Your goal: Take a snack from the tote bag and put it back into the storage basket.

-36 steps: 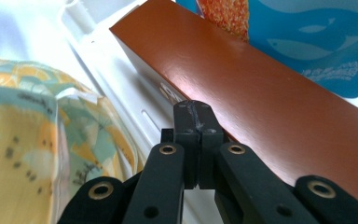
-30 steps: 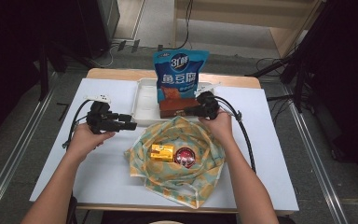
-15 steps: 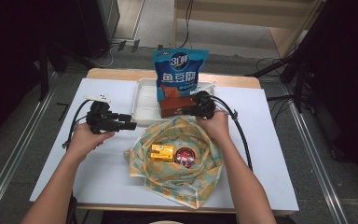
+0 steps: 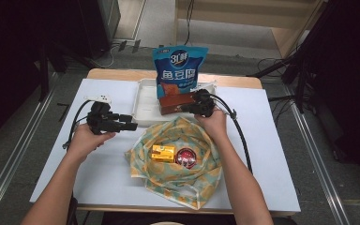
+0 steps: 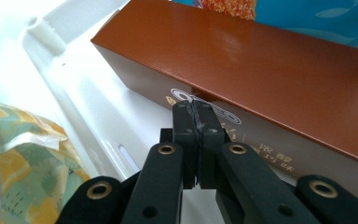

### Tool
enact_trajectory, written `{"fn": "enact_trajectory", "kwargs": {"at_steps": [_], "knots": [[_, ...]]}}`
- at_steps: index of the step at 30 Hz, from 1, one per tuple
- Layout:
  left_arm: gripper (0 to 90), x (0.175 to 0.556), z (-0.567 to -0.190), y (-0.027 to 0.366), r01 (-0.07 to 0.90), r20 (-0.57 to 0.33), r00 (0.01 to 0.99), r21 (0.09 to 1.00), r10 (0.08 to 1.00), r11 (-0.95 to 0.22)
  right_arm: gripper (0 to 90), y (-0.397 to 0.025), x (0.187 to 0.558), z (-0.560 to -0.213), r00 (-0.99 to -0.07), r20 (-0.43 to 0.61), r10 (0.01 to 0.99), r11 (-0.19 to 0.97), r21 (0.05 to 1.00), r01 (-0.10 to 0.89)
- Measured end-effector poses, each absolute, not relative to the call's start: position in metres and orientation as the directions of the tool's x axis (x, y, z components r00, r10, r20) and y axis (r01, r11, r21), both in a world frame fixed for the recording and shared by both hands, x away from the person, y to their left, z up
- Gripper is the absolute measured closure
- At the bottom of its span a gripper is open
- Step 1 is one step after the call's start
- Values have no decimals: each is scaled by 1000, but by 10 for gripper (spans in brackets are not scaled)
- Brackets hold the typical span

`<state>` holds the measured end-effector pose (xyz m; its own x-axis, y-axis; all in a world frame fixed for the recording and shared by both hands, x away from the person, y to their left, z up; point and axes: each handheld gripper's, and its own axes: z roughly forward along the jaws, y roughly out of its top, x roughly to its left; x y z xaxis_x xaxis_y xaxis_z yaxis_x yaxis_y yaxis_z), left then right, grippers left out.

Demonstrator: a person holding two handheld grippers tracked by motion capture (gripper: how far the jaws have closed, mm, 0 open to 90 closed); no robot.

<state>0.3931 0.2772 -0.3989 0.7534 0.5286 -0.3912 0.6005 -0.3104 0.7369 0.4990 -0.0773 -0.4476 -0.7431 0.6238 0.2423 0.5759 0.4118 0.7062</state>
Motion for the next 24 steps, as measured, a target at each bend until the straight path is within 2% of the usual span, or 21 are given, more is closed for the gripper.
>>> {"fn": "enact_trajectory", "kwargs": {"at_steps": [7, 24], "knots": [[402, 393, -399, 277, 601, -391, 754, 736, 528, -312, 899, -73, 504, -448, -735, 222, 641, 404, 717, 569], [402, 394, -400, 276, 601, -393, 755, 734, 525, -316, 884, -66, 513, -447, -721, 247, 647, 390, 706, 591]]}}
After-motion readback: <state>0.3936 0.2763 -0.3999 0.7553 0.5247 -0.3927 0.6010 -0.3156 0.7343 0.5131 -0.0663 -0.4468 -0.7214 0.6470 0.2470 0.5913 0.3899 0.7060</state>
